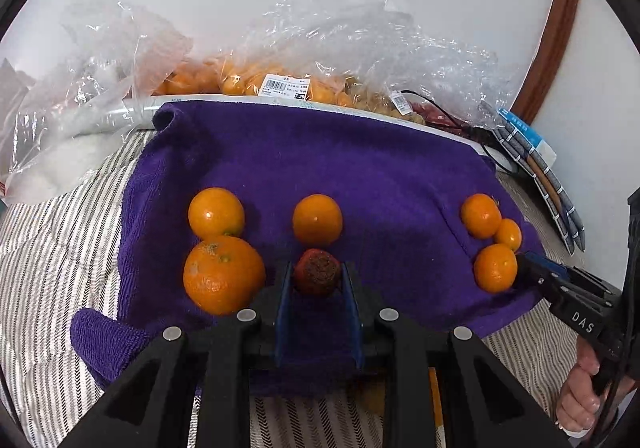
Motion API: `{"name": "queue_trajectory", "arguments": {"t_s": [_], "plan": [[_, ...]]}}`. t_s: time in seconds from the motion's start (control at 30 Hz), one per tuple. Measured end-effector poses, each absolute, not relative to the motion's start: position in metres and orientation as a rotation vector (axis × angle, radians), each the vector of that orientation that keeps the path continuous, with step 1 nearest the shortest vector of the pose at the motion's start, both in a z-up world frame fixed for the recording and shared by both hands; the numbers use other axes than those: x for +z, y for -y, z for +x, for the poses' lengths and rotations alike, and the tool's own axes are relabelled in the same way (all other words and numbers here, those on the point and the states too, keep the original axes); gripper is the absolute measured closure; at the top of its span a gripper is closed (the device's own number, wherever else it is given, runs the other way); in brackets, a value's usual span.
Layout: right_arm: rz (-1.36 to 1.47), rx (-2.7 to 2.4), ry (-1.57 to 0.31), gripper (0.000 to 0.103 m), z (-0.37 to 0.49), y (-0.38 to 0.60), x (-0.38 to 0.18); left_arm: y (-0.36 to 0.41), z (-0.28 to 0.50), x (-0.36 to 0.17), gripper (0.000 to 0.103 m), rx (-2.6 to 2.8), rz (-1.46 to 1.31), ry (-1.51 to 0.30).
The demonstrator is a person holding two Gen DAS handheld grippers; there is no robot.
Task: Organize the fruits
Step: 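Carry both fruits onto the purple towel and open both grippers, then withdraw both grippers and grasp an orange with the right gripper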
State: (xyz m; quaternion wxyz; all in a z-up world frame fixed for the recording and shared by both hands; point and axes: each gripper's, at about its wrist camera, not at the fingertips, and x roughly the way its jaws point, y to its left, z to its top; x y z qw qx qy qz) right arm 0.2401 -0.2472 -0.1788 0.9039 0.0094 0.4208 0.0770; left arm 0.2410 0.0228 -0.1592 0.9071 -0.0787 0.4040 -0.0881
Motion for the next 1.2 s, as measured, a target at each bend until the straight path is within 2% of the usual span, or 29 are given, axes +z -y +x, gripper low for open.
{"name": "queue_trajectory", "arguments": {"t_s": [0.33, 0.4, 0.53, 0.63, 0.67, 0.73, 0.87, 1.0, 1.2], "plan": [[0.018, 0.176, -0.85, 0.072, 0.242, 0.247, -0.179, -0.025, 0.24, -0.157, 0.079, -0.19, -0.186, -0.834], [0.018, 0.175, -0.844, 0.067, 0.242, 0.248, -0.178, -0.025, 0.239, -0.156, 0.075, -0.189, -0.183, -0.828], [0.065, 0.209, -0.823, 0.058, 0.239, 0.253, -0.177, -0.023, 0.238, -0.155, 0.074, -0.194, -0.175, -0.82], [0.065, 0.208, -0.805, 0.053, 0.235, 0.252, -0.175, -0.024, 0.234, -0.15, 0.06, -0.202, -0.186, -0.793], [0.051, 0.196, -0.793, 0.047, 0.232, 0.25, -0.173, -0.026, 0.232, -0.147, 0.055, -0.205, -0.192, -0.775], [0.012, 0.178, -0.742, 0.043, 0.225, 0.245, -0.168, -0.031, 0.227, -0.14, 0.054, -0.207, -0.205, -0.732], [0.007, 0.143, -0.701, 0.043, 0.216, 0.244, -0.154, -0.042, 0.22, -0.128, 0.052, -0.181, -0.217, -0.671], [0.1, 0.14, -0.739, 0.043, 0.199, 0.249, -0.144, -0.052, 0.219, -0.121, 0.049, -0.144, -0.236, -0.637], [0.049, 0.175, -0.806, 0.045, 0.162, 0.218, -0.142, -0.07, 0.212, -0.112, 0.049, -0.087, -0.273, -0.627]]}}
